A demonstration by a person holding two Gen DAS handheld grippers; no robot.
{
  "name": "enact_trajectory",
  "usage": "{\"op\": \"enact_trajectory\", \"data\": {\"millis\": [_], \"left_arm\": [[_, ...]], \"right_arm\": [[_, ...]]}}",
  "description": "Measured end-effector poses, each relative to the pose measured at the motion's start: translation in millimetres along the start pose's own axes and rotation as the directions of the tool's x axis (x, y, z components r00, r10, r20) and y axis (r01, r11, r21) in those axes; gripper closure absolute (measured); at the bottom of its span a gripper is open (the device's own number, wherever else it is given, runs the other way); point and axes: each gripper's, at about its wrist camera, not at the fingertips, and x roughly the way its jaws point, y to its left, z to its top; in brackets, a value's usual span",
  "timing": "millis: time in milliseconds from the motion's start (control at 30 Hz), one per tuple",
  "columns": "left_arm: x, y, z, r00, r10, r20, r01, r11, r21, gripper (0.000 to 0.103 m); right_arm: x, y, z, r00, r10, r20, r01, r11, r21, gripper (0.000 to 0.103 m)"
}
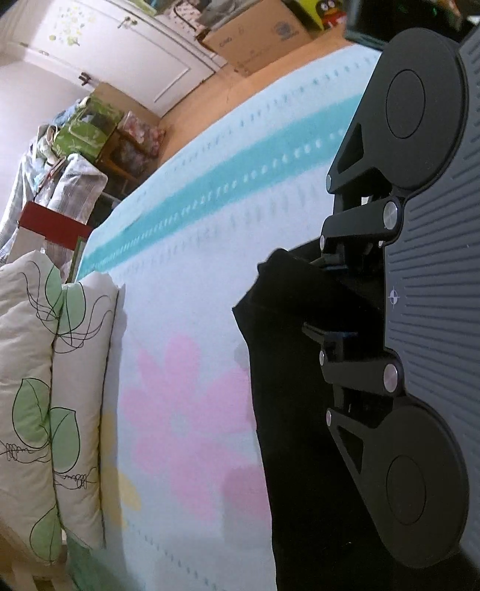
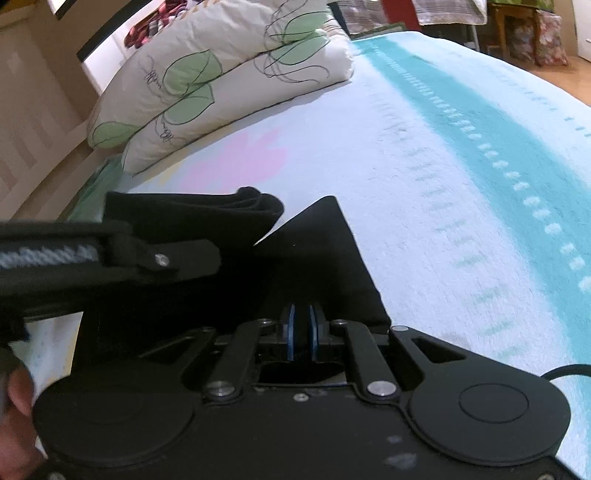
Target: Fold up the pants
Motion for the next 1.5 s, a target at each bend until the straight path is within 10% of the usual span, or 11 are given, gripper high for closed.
{"op": "enact_trajectory", "data": {"millis": [367, 633, 800, 1100, 1233, 1500], "left_arm": [[-27, -33, 24, 0.979, -0.197, 0.045, 0.192, 0.977, 0.097, 0.067], [-78, 53, 22, 0.998, -0.03, 0.048, 0.031, 0.999, -0.018, 0.061], [-88, 129, -10, 0.989, 0.144, -0.023, -0.146, 0.982, -0.123, 0.061], [-34, 172, -59, 0.972, 0.087, -0.221, -0.131, 0.972, -0.193, 0.061], [-29, 153, -56, 0.971, 0.111, -0.214, -0.125, 0.991, -0.05, 0.052], [-24, 171, -52, 0.981, 0.032, -0.191, -0.075, 0.971, -0.226, 0.052]], "right_arm": [[-11, -13, -2, 0.998, -0.048, 0.035, 0.046, 0.998, 0.052, 0.092], [-29, -16, 3, 0.982, -0.092, 0.167, 0.077, 0.993, 0.093, 0.07], [-27, -9, 7, 0.978, 0.013, 0.21, -0.03, 0.997, 0.076, 0.061], [4, 30, -2, 0.998, -0.03, 0.059, 0.039, 0.987, -0.159, 0.057], [7, 30, -3, 0.998, -0.051, 0.046, 0.058, 0.98, -0.188, 0.055], [20, 32, 1, 0.999, -0.03, -0.019, 0.025, 0.974, -0.227, 0.042]]}}
